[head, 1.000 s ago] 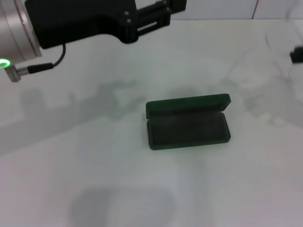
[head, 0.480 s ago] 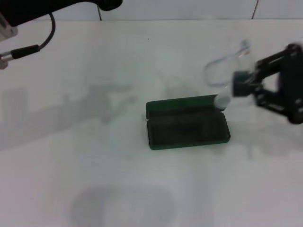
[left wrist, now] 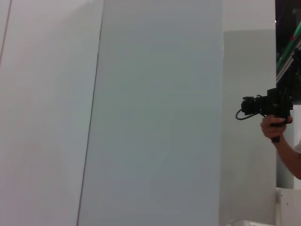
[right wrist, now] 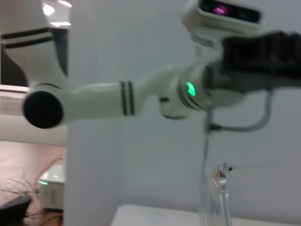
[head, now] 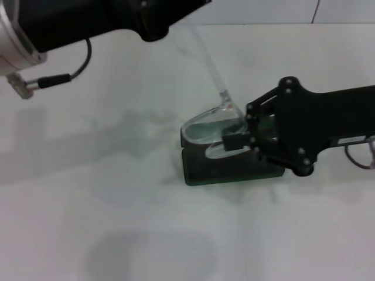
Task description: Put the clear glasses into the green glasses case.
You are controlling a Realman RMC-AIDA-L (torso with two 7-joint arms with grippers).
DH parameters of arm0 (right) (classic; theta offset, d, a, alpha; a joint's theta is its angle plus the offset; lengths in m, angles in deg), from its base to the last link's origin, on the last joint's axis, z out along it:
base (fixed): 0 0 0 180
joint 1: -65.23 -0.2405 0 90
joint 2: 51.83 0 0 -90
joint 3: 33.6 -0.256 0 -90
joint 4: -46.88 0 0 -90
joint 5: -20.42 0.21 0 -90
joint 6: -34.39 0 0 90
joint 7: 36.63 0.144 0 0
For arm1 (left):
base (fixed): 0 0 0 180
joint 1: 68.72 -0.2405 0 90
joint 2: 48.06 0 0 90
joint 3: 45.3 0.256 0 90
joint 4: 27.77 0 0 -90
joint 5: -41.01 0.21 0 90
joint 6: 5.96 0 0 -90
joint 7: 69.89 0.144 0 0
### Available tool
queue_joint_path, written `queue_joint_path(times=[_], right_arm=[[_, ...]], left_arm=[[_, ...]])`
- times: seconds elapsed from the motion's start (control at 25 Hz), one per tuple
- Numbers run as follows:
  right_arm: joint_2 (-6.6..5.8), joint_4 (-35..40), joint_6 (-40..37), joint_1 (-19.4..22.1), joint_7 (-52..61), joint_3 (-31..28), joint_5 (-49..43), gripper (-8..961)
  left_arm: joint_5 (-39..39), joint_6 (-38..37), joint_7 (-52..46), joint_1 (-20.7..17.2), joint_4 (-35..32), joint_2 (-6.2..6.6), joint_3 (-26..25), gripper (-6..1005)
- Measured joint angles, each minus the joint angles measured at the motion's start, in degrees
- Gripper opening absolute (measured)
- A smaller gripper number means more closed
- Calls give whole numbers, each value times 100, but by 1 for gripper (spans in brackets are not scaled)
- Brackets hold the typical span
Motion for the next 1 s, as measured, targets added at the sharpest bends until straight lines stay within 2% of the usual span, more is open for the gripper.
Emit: queue_joint_path(times=[0.32, 1.0], right_arm=[[5, -152, -38, -109, -317, 166, 387, 100], [-18, -207, -265, -34, -646, 87, 856, 101]], left_arm=[[-22, -247, 287, 244, 803, 4, -15, 184], [286, -614, 231, 236, 1038, 43, -63, 160]])
